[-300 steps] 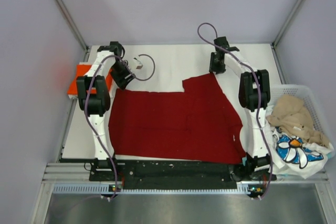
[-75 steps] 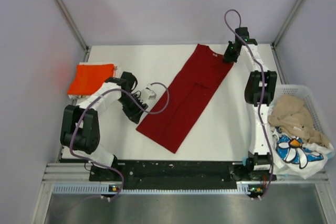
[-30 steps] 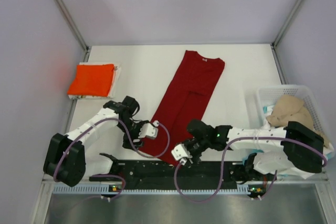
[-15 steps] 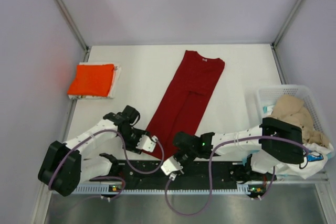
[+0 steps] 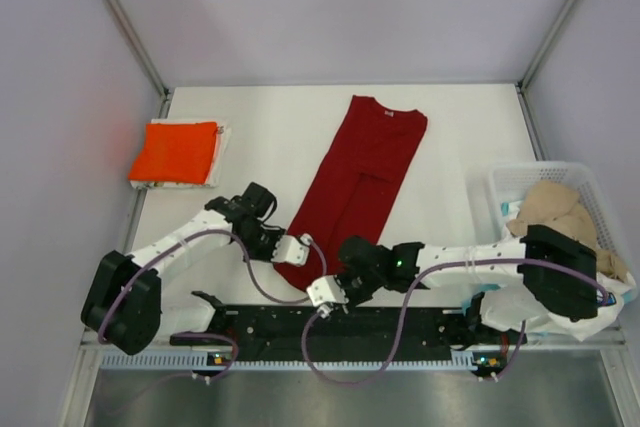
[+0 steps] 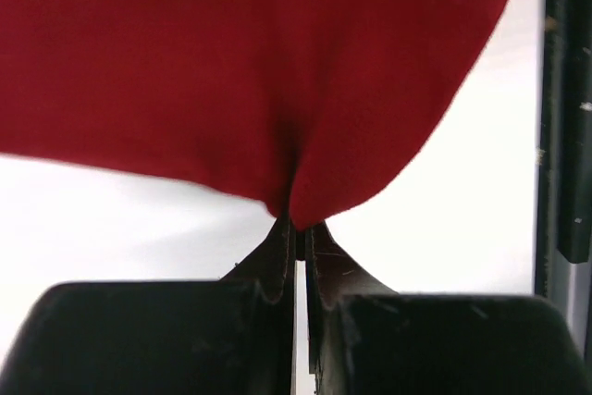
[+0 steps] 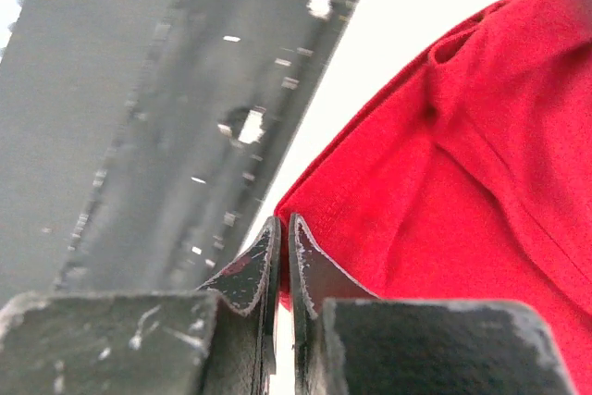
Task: Fold and stack the t-shirts
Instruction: Fold the folded rectangular tshirt in 1/3 of the way
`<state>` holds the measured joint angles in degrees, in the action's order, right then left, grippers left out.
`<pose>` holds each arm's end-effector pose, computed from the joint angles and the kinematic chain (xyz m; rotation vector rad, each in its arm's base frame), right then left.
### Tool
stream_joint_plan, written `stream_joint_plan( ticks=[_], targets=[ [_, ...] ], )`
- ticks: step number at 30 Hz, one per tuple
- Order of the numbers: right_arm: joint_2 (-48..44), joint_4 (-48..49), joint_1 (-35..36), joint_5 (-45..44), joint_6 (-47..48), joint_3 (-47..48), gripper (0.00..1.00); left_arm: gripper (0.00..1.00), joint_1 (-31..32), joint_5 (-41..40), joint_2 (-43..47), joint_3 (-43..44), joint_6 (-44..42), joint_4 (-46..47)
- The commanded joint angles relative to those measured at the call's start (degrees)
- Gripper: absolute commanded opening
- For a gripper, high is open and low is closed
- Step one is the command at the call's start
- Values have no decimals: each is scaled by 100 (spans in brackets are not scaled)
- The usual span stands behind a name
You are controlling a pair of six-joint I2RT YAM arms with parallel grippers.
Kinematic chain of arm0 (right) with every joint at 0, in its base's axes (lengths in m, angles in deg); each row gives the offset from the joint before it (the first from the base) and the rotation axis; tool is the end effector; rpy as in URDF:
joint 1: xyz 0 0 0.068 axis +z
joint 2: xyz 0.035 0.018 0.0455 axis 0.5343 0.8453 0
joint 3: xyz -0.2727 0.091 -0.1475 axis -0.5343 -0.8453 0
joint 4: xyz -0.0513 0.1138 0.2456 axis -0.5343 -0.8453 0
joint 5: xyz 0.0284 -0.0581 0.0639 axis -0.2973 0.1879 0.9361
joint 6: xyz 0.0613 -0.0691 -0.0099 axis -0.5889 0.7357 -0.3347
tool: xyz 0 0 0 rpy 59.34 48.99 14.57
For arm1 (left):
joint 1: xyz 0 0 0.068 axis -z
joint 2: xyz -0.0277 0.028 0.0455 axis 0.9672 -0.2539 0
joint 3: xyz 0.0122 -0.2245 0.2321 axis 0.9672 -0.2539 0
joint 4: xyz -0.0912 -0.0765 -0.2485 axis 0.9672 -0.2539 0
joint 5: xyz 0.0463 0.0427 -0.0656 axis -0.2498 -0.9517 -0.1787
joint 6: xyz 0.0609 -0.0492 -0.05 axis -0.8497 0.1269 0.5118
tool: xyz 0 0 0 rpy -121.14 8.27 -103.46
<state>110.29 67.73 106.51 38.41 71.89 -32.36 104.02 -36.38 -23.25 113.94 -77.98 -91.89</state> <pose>0.0531 0.2957 0.1707 -2.2498 1.2329 0.6758 0.1500 -0.1185 0.1676 2.2489 1.6906 -0.4192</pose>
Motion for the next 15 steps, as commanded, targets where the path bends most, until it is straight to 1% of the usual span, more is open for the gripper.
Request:
stream_joint_plan(
  ticks=[1, 5, 9, 12, 15],
  targets=[
    [-736, -3, -766, 49, -1028, -39, 0, 0, 10, 171, -290, 1132, 775, -135],
    [-983, 50, -1601, 93, -1485, 4, 0, 0, 10, 101, -887, 2002, 1311, -93],
    [-1001, 198, -2778, 23, -1977, 127, 0, 0, 10, -40, -1634, 3153, 1839, -74],
    [-861, 488, -3561, 154, -2303, 215, 0, 0, 10, -101, -2276, 3831, 2050, -48],
    [-528, 630, -4115, 155, -2532, 478, 0, 0, 10, -250, -2978, 4551, 2304, 49]
  ],
)
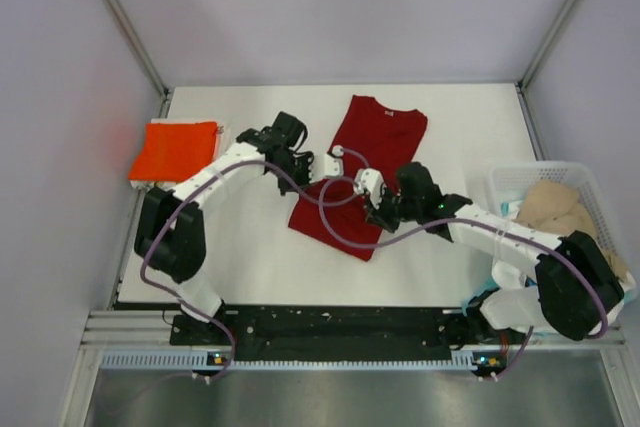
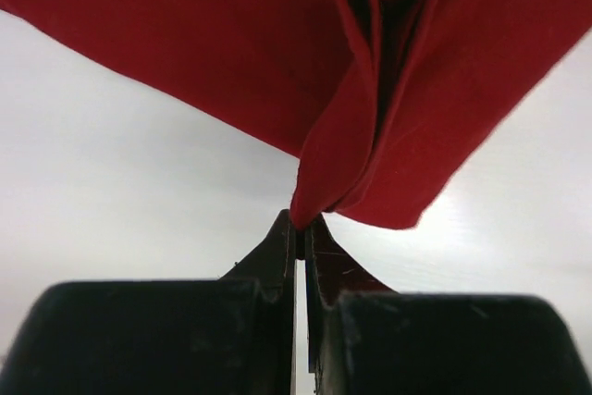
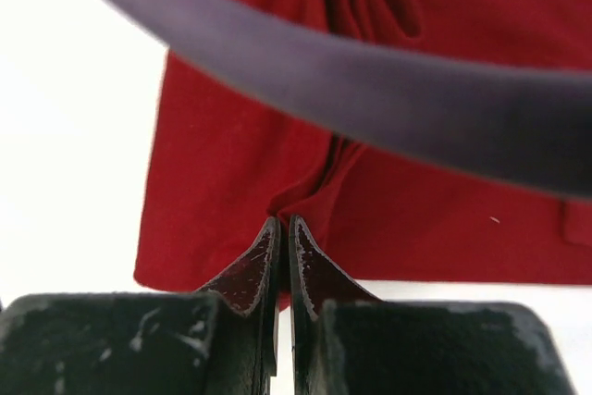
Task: Fold and stack the t-shirts
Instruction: Fold the folded rectangular tshirt in 1/3 of the way
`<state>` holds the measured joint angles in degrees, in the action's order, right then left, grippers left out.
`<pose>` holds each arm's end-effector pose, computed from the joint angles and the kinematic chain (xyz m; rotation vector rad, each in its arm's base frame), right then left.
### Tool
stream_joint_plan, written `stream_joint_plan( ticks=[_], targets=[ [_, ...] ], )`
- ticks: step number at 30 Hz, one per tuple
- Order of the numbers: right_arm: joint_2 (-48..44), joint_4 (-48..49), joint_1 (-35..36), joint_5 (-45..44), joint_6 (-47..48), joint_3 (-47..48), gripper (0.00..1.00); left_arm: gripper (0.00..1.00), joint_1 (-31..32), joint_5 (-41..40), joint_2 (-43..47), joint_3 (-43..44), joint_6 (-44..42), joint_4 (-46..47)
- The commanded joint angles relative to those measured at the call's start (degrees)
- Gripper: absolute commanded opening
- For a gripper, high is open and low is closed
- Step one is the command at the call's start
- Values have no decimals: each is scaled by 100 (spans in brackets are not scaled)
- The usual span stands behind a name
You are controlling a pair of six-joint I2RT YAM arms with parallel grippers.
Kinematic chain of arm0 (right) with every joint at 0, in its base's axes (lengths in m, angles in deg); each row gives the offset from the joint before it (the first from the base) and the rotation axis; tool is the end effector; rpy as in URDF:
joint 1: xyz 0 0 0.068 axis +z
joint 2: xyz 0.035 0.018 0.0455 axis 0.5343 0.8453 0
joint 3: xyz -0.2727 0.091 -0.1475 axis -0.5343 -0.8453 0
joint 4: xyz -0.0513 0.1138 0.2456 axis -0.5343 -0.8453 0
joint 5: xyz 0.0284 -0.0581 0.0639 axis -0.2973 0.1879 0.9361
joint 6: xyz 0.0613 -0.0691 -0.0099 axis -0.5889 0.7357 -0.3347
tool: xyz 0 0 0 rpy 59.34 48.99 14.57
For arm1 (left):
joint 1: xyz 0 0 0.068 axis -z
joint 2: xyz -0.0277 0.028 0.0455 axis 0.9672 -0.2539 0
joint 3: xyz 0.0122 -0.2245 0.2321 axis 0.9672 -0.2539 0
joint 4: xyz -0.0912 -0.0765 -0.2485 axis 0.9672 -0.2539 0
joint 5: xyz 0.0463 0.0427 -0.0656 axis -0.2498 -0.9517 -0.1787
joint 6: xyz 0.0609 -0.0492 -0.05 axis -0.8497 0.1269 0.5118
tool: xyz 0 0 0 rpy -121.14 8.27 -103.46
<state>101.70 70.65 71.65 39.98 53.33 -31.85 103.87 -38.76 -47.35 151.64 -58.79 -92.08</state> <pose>0.2073 0.2107 0.2211 -1.3654 1.8680 0.5892 0.3103 -0.2015 0.2544 1.8665 1.8995 -0.3258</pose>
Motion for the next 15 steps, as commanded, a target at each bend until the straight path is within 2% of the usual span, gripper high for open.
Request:
stream_joint_plan(
  ticks=[1, 4, 8, 15],
  targets=[
    [498, 311, -761, -55, -729, 542, 0, 0, 25, -108, -839, 1114, 500, 25],
    [964, 302, -1139, -152, -791, 911, 0, 0, 16, -363, -1605, 2028, 729, -177],
    [1500, 398, -1491, -353, -940, 1325, 0, 0, 16, -514, -2422, 2829, 931, -248],
    [2204, 109, -1641, -617, -1098, 1958, 0, 0, 16, -698, -2793, 3244, 1011, -64]
  ],
)
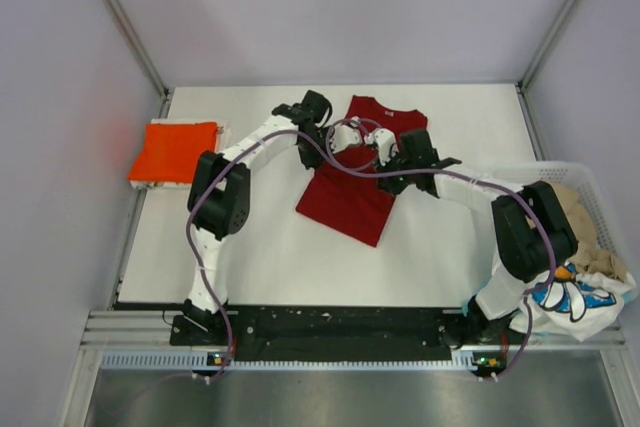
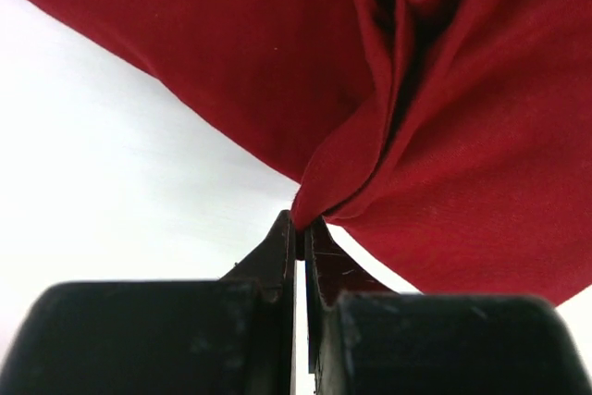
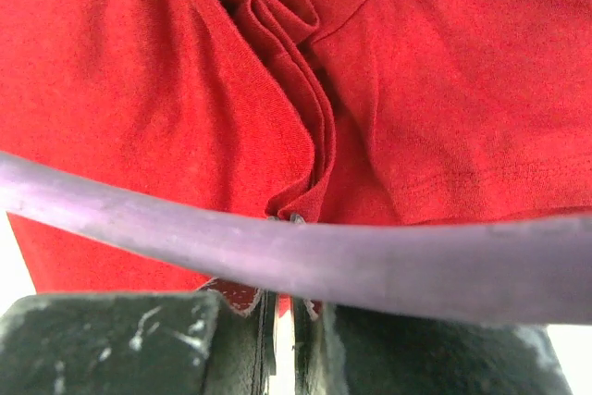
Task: Fold and stack the t-shirts
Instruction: Fold the folded rectangular tshirt in 1/3 of the way
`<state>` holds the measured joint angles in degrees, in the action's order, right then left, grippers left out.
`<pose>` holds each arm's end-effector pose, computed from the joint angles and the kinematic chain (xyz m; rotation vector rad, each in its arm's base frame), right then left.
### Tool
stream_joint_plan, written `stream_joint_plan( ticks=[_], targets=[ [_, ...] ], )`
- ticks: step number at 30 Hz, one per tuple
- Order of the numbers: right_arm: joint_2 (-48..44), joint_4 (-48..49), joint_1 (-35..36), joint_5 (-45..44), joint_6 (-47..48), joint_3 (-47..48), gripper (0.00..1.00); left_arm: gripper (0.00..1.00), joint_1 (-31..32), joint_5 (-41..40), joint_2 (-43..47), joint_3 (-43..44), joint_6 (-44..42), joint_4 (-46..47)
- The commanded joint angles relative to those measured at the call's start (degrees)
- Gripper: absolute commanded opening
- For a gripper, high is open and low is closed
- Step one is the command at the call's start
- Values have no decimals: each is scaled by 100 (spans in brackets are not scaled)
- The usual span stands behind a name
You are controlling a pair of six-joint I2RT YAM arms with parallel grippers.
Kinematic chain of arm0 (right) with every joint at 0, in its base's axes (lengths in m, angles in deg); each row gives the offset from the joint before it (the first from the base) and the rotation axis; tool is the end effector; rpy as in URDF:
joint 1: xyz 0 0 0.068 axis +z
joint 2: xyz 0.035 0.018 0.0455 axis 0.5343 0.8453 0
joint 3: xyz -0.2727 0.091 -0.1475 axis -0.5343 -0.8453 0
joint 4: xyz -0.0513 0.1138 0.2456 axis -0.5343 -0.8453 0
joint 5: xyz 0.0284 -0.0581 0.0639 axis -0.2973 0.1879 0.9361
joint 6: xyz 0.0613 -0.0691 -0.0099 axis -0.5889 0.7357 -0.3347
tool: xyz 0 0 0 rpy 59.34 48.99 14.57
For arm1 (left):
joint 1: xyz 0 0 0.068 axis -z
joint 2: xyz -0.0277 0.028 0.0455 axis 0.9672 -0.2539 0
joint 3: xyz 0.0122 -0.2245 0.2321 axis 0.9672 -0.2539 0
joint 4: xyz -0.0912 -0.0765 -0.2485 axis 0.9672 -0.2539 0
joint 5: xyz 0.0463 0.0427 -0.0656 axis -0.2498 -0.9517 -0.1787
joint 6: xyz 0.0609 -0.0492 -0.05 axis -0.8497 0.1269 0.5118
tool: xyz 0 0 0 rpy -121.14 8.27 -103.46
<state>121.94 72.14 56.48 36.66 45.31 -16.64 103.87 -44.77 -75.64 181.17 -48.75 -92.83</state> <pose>0.3445 0.1842 0.2032 -0.9420 2.1691 0.4644 0.4451 -0.2654 0.2085 1.6954 2.1013 -0.2399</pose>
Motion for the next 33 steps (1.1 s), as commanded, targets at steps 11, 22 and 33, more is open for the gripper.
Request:
stream_joint_plan(
  ticks=[11, 22, 33],
  targets=[
    [426, -180, -450, -654, -885, 700, 0, 7, 25, -211, -308, 344, 148, 520],
    [200, -14, -924, -1535, -1150, 992, 31, 58, -54, -1284, -264, 1258, 790, 1189],
    [-2367, -5, 621, -76, 644, -1407, 50, 51, -54, 1247, 1801, -1587, -1731, -322]
  ],
)
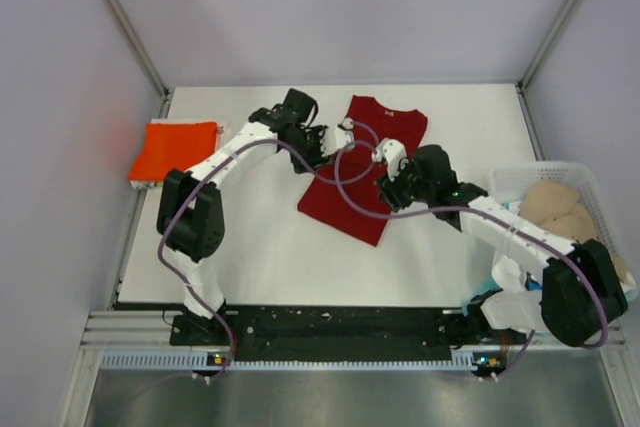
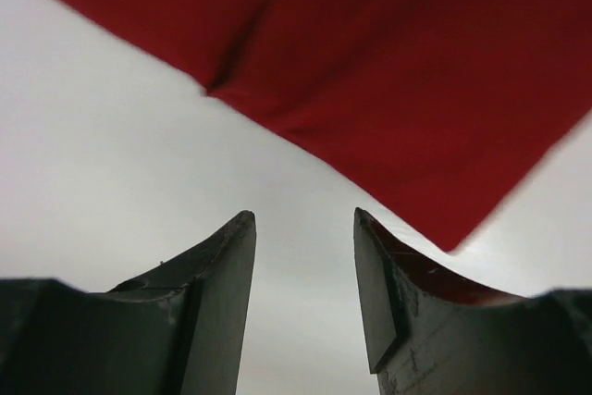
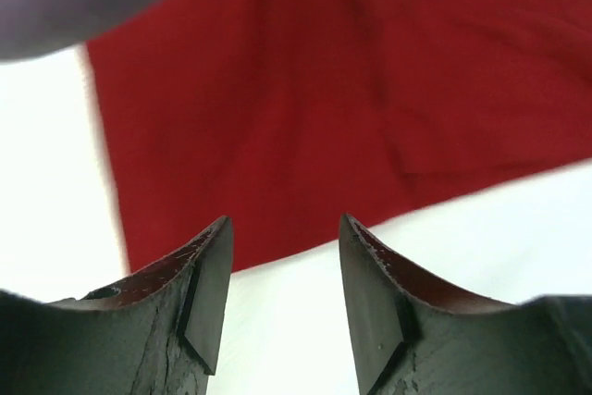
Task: Fold and stack the t-shirts
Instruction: Fold the folded rectangular tshirt in 1/3 of the way, then grab one side of the 2/3 rectangular tshirt with both arms
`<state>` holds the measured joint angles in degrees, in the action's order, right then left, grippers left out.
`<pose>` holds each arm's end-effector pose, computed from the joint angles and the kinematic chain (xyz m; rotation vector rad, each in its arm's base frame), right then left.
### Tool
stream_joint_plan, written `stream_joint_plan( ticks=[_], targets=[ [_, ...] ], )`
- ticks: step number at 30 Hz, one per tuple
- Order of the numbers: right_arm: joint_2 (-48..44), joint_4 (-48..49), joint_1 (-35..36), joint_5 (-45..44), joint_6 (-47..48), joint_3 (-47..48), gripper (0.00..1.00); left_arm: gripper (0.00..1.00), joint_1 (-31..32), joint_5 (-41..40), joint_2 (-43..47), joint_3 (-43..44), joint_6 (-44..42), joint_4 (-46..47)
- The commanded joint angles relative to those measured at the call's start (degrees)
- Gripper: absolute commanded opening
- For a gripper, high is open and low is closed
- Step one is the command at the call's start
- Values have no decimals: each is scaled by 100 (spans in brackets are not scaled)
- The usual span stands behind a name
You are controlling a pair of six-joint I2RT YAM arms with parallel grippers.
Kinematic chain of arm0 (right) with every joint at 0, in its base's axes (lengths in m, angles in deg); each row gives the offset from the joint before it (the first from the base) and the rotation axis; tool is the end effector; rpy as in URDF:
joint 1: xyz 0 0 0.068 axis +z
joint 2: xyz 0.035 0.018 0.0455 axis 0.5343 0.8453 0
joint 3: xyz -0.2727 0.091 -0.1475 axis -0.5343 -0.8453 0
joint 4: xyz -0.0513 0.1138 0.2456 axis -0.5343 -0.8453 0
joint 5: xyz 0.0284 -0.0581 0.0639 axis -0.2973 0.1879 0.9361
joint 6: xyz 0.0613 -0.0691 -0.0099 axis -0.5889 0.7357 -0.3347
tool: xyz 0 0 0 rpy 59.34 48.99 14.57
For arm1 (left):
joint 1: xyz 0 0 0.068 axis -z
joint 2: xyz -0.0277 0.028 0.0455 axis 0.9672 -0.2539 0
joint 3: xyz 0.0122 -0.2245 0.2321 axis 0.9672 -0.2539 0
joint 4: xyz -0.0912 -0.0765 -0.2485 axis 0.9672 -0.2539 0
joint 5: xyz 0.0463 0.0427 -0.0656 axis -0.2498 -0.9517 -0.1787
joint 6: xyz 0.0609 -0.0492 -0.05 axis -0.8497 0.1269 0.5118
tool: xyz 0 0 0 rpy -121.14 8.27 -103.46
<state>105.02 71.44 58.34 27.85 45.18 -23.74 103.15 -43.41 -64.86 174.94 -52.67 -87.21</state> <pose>0.2918 0.1587 0.2553 -0.8664 2.0405 0.2991 0.4234 -0.2487 0.2704 1.6658 1.8920 -0.1848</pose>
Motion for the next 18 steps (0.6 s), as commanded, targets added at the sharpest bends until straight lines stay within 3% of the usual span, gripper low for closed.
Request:
stream_joint_plan(
  ticks=[1, 6, 10, 18],
  targets=[
    [-772, 100, 532, 928, 562, -829, 52, 53, 18, 1112, 741, -1106, -1472, -946],
    [-476, -58, 1227, 903, 446, -954, 57, 56, 36, 805, 697, -1748, -1772, -737],
    [113, -242, 1325, 701, 402, -673, 57, 57, 53, 708, 654, -2056, -1878, -358],
    [1071, -1120, 1447, 490, 306, -22, 56, 56, 97, 717, 320, -2153, -1843, -472]
  ],
)
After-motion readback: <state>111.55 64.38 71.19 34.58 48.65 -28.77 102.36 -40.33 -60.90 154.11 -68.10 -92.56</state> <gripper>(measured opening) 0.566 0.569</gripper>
